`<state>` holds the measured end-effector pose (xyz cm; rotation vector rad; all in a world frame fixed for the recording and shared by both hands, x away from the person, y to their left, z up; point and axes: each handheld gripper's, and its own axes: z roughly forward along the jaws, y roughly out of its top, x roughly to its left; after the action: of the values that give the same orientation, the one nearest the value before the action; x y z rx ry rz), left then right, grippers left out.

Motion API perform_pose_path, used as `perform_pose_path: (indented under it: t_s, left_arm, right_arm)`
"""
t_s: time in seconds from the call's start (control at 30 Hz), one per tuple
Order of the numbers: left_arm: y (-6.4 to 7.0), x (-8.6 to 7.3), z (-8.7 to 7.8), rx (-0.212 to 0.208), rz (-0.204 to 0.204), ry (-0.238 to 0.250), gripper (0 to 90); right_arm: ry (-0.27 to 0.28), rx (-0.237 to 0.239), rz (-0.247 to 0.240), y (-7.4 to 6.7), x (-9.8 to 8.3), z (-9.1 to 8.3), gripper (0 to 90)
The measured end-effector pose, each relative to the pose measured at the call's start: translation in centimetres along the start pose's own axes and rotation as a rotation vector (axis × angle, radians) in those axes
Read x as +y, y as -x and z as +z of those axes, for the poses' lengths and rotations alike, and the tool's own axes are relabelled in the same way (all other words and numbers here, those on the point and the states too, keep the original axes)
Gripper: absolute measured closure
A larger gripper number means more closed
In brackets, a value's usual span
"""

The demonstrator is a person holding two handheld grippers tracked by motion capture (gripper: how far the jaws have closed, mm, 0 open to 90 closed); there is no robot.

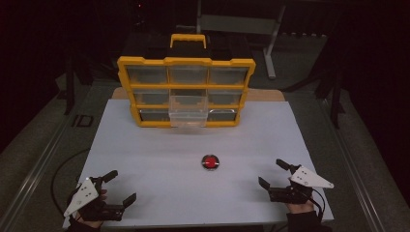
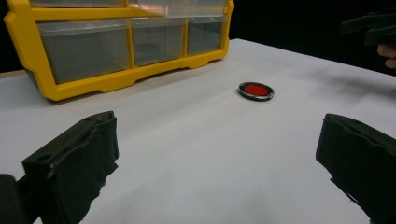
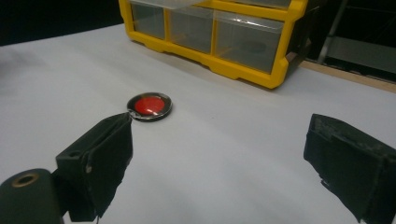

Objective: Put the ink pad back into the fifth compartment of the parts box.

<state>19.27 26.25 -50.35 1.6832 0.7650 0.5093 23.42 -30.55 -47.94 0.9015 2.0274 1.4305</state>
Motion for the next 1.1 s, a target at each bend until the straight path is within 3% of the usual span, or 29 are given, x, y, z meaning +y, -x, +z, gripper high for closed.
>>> perform_pose_path:
  t_s: [0.23,0.43,0.47,0.73,1.1]
  left_arm:
    - [0.0,0.1,-0.1,0.004,-0.001,0.008,0.0]
    - [0.0,0.1,-0.1,0.001,0.000,0.009,0.0]
    - [0.0,0.1,-0.1,0.002,0.002,0.007,0.0]
    - [0.0,0.1,-0.1,0.000,0.000,0.008,0.0]
    - [0.1,0.1,-0.1,-0.003,0.001,0.009,0.0]
  right_arm:
    - [-0.004,0.059,0.014,0.0,1.8,-0.4,7.5]
    - [0.005,0.059,-0.003,0.3,3.2,-0.7,7.4]
    - [0.008,0.068,-0.012,0.5,4.2,-0.9,7.3]
    - [0.003,0.100,-0.044,0.5,6.2,-0.8,7.2]
    - [0.005,0.177,-0.095,-0.7,9.1,1.0,7.2]
